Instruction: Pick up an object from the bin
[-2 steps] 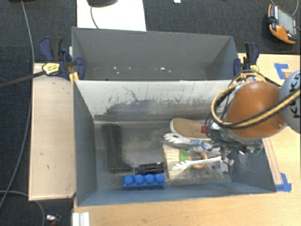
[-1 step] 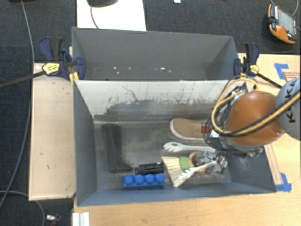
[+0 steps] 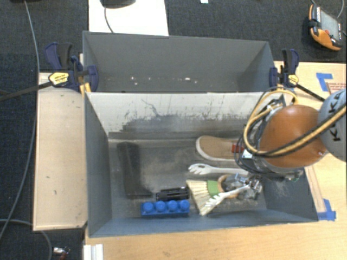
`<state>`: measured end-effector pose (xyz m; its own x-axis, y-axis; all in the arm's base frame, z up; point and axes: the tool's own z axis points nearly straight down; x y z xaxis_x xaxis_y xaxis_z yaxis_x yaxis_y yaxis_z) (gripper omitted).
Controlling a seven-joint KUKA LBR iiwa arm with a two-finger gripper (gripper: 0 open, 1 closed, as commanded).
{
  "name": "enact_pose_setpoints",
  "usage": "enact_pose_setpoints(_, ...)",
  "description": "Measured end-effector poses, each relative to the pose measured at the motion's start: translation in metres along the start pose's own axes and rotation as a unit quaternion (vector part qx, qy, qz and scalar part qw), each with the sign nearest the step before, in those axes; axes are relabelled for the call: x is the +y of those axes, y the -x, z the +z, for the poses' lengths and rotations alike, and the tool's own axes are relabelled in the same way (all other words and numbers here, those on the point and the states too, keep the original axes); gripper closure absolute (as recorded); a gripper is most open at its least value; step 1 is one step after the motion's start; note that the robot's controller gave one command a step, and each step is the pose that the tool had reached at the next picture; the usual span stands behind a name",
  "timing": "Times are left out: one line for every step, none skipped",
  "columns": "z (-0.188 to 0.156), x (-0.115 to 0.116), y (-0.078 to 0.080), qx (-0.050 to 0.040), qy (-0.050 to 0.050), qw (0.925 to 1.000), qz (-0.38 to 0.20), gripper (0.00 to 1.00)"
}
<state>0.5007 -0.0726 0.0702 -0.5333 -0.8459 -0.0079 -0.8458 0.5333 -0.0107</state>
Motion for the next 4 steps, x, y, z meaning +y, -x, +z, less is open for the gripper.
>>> enact_pose_setpoints(0.0,0.0,0.0,0.0,0.0,1.0,0.0,1.0)
enact_pose_setpoints(-0.125,-0.023,0.027,-0.0007,0.001,0.9998,-0.021,1.0)
enact_pose_setpoints(-0.125,-0.023,0.027,-0.0005,0.001,0.9998,-0.02,1.0)
enact_pose_setpoints(-0.124,-0.023,0.027,-0.0012,0.0,0.9998,-0.021,1.0)
